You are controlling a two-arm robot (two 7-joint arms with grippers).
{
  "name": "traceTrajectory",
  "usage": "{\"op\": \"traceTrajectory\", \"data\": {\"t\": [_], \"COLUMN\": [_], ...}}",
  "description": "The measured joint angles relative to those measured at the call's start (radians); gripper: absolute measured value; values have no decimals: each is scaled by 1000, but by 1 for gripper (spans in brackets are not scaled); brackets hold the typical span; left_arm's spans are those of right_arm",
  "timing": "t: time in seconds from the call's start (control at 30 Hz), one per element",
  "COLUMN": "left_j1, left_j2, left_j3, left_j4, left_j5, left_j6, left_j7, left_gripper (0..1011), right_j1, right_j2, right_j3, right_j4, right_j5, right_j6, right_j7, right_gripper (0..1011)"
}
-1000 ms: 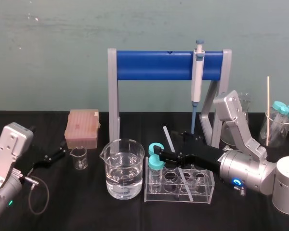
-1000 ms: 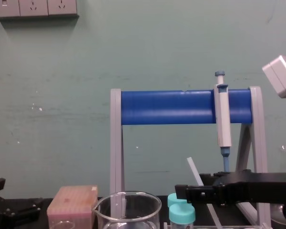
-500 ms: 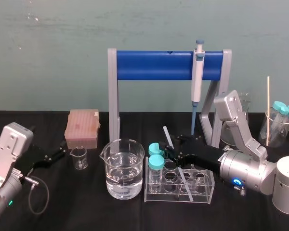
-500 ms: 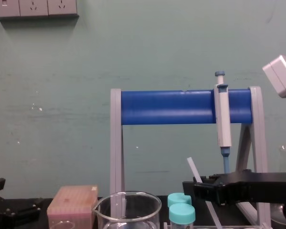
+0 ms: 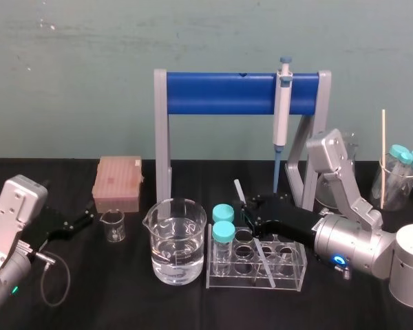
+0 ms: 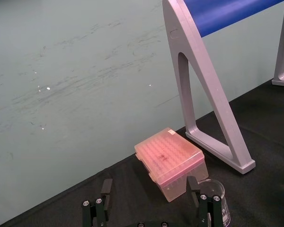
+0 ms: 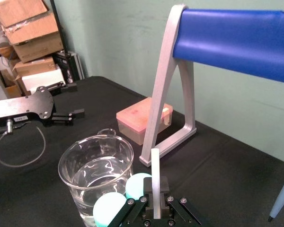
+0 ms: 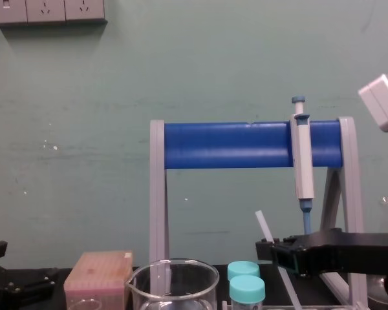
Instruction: Pick up the stirring rod with one hand, then place it down.
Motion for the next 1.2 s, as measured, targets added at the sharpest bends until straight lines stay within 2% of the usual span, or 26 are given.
{"op": "traceTrajectory", "data": {"t": [0.13, 0.2, 0.33, 0.4, 0.47, 0.53, 0.57, 0.67, 0.77, 0.9, 1.07, 1.2], "left_j1": [0, 0, 0, 0, 0, 0, 0, 0, 0, 0, 0, 0], "left_j2": [0, 0, 0, 0, 0, 0, 0, 0, 0, 0, 0, 0], "left_j3": [0, 0, 0, 0, 0, 0, 0, 0, 0, 0, 0, 0], "left_j4": [0, 0, 0, 0, 0, 0, 0, 0, 0, 0, 0, 0], "left_j5": [0, 0, 0, 0, 0, 0, 0, 0, 0, 0, 0, 0], "left_j6": [0, 0, 0, 0, 0, 0, 0, 0, 0, 0, 0, 0], "left_j7": [0, 0, 0, 0, 0, 0, 0, 0, 0, 0, 0, 0], "left_gripper": [1000, 1000, 1000, 1000, 1000, 1000, 1000, 1000, 1000, 1000, 1000, 1000], "right_j1": [-16, -28, -57, -87, -96, -129, -129, -166, -180, -175, -144, -131], "right_j2": [-6, -11, -16, -19, -21, -28, -28, -41, -55, -67, -69, -69], "right_j3": [13, 24, 45, 68, 75, 103, 103, 145, 183, 225, 276, 298], "right_j4": [-1, -2, -8, -17, -20, -34, -34, -61, -83, -105, -111, -96], "right_j5": [-13, -25, -46, -54, -53, -36, -36, 9, 55, 82, 68, 43], "right_j6": [-49, -92, -190, -277, -298, -353, -353, -390, -404, -426, -460, -465], "right_j7": [-9, -13, -14, -13, -12, -5, -5, 4, 14, 18, 4, -15], "right_gripper": [71, 71, 71, 71, 71, 71, 71, 71, 71, 71, 71, 71]}}
